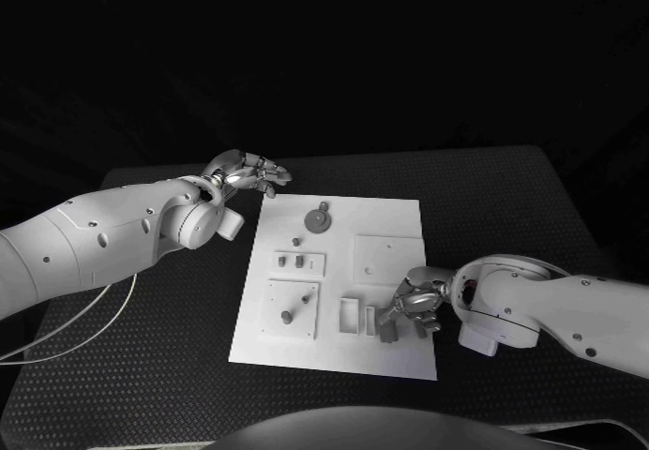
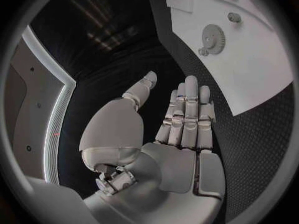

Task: Assemble the parts on the task board

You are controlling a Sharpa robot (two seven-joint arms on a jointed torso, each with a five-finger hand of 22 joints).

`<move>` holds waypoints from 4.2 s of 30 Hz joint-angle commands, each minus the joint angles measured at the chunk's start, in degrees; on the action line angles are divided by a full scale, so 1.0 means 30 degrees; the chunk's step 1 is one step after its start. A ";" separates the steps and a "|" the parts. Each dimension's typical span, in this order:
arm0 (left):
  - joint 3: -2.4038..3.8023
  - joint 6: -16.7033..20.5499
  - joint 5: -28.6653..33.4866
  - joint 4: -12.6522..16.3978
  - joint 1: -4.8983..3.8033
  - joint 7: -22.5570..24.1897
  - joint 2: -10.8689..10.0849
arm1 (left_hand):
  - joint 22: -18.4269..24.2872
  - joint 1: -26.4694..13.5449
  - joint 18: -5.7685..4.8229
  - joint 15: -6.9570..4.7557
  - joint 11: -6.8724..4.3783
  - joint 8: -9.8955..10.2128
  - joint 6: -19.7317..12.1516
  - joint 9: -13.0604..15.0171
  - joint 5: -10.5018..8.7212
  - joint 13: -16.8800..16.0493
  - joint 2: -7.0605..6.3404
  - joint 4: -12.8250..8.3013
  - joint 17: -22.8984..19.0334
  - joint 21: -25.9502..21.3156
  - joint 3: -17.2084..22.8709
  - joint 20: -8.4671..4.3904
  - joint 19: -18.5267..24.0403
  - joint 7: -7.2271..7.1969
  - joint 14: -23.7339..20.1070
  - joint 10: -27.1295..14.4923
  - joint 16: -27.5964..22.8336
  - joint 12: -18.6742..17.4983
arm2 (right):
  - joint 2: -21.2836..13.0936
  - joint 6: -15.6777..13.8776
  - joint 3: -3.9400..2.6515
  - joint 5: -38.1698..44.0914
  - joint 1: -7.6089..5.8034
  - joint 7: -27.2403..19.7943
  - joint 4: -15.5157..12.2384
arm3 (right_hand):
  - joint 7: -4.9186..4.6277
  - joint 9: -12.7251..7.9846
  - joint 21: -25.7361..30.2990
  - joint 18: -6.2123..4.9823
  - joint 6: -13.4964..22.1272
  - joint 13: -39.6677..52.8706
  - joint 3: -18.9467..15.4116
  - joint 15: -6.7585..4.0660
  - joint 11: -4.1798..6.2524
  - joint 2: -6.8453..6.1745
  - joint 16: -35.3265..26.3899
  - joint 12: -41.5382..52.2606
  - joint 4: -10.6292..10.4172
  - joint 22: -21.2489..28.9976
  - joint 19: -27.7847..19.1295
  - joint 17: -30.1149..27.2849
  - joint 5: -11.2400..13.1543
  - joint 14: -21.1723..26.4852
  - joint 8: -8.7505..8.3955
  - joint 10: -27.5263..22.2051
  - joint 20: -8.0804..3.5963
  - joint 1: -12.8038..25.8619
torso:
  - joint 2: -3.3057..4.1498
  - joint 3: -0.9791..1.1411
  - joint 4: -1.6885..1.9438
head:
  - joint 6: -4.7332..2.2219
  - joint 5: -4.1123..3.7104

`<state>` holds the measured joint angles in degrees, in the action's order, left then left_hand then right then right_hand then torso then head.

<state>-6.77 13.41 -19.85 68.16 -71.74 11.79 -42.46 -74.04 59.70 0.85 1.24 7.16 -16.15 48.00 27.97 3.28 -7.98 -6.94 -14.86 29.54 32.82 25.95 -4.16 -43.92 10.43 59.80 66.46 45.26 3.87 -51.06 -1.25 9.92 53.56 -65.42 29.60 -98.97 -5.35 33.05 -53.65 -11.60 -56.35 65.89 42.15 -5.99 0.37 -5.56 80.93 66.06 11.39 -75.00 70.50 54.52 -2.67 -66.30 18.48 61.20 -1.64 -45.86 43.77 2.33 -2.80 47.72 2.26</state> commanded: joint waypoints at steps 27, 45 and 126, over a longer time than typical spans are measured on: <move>0.0010 -0.0217 0.0102 0.0033 -0.0022 0.0034 0.0079 | -0.0054 -0.0125 0.0082 0.0046 0.0103 -0.0120 -0.0151 -0.0034 -0.0107 0.0050 -0.0001 0.0145 0.0053 -0.0107 0.0009 -0.0042 -0.0132 -0.0003 -0.0117 -0.0042 -0.0067 0.0034 | 0.1807 -0.1163 0.0013 -0.3475 -0.0991 0.1444 0.0779 | -0.0087 -0.0014 -0.0149 -0.1133 -0.0484 -0.0088 -0.0189 -0.0123 0.0088 -0.0511 -0.0257 0.0118 -0.0298 -0.0037 0.0054 0.0194 -0.0067 -0.0249 -0.0006 0.0185 0.0132 0.1035 | 0.0024 -0.0036 0.0024 | -0.0068 0.0055; 0.0012 -0.0239 0.0098 0.0099 -0.0029 0.0006 0.0082 | -0.0072 -0.0130 0.0082 0.0048 0.0105 -0.0129 -0.0148 -0.0036 -0.0108 0.0060 -0.0014 0.0159 0.0064 -0.0117 0.0011 -0.0039 -0.0133 -0.0006 -0.0116 -0.0044 -0.0073 0.0035 | 0.2738 -0.0679 0.0635 -0.3909 -0.0991 0.1453 0.1279 | -0.0087 -0.0024 -0.0144 -0.1134 -0.0473 -0.0089 -0.0202 -0.0128 0.0089 -0.0546 -0.0286 0.0112 -0.0318 -0.0030 0.0028 0.0222 -0.0067 -0.0244 -0.0035 0.0163 0.0123 0.1142 | 0.0039 -0.0012 0.0010 | 0.0110 0.0268; 0.0012 -0.0363 0.0069 0.0031 -0.0029 -0.0072 0.0099 | -0.0143 -0.0127 0.0087 0.0051 0.0107 -0.0148 -0.0169 -0.0054 -0.0109 0.0105 -0.0031 0.0211 0.0111 -0.0166 0.0036 -0.0035 -0.0138 -0.0002 -0.0118 -0.0046 -0.0105 0.0043 | 0.3263 0.0194 0.0839 -0.2053 -0.0973 0.1347 0.1658 | -0.0228 0.0075 -0.0102 -0.1134 -0.0132 -0.0079 -0.1088 -0.0003 -0.0051 -0.1087 -0.0620 0.0121 0.0209 0.0057 -0.0370 0.0601 -0.0064 -0.0016 -0.0275 -0.0300 0.0126 0.1006 | 0.0028 -0.0019 -0.0009 | 0.0385 0.0595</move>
<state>-6.77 13.09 -19.83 68.17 -71.77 11.31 -42.28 -74.40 59.71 0.85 1.24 7.15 -16.37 48.00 27.91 3.28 -7.76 -6.93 -14.55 29.79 32.60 25.96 -4.16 -43.91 10.43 59.80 66.45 45.26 3.87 -41.26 -2.55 12.05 45.91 -68.68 32.18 -94.21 -5.92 33.40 -53.89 -12.77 -56.54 65.73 38.98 -6.03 0.21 -9.27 79.28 66.05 11.87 -74.82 69.57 56.24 -2.66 -66.53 18.01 60.60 -1.34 -43.09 43.86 2.27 -2.82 48.83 4.03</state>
